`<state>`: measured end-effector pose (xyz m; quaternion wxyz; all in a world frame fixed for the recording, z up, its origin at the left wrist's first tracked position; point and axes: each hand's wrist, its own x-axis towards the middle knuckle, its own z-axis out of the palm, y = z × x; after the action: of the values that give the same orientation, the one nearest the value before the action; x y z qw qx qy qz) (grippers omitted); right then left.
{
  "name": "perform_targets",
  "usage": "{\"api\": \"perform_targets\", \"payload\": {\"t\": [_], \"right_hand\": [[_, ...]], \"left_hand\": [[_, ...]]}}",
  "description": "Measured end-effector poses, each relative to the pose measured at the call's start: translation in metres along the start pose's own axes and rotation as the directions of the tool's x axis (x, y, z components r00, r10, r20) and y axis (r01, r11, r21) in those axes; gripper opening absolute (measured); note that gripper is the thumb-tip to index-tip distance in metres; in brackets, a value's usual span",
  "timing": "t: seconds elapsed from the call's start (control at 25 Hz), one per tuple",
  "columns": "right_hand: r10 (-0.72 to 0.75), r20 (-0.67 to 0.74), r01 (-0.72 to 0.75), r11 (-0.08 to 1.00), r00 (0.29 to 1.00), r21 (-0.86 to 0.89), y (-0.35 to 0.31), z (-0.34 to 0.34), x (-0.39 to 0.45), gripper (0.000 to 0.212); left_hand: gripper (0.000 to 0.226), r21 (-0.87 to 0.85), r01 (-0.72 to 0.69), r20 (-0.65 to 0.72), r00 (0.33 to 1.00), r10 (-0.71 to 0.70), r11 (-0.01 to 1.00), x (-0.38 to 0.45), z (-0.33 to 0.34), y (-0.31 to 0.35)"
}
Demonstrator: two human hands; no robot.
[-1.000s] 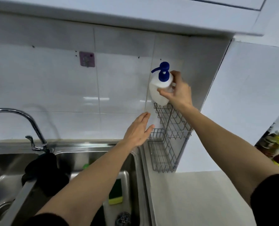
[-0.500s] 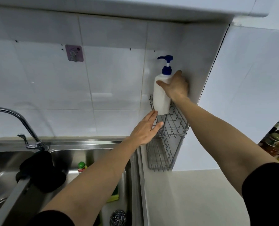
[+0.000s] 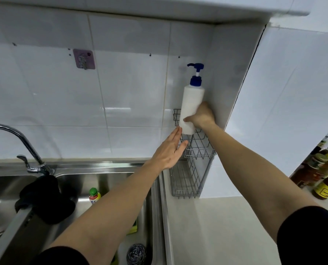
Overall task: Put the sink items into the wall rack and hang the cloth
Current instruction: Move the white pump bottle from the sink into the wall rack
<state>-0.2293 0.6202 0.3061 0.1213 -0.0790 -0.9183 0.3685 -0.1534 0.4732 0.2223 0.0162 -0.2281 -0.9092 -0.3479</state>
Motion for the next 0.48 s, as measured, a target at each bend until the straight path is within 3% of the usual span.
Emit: {"api": "perform_targets", "payload": {"t": [0.2, 0.48], "right_hand": [[0.004, 0.027, -0.009, 0.984, 1.0, 0.179, 0.009, 0.01, 0.004, 0.07], [-0.029, 0.045, 0.017, 0.969, 0.999, 0.246, 0.01, 0.016, 0.013, 0.069]], "left_hand": [[0.067, -0.004, 0.006, -0.003, 1.0, -0.006, 1.0, 0.001, 0.0, -0.001], [0.068, 0.008, -0.005, -0.009, 1.0, 0.005, 1.0, 0.001, 0.0, -0.003]]}}
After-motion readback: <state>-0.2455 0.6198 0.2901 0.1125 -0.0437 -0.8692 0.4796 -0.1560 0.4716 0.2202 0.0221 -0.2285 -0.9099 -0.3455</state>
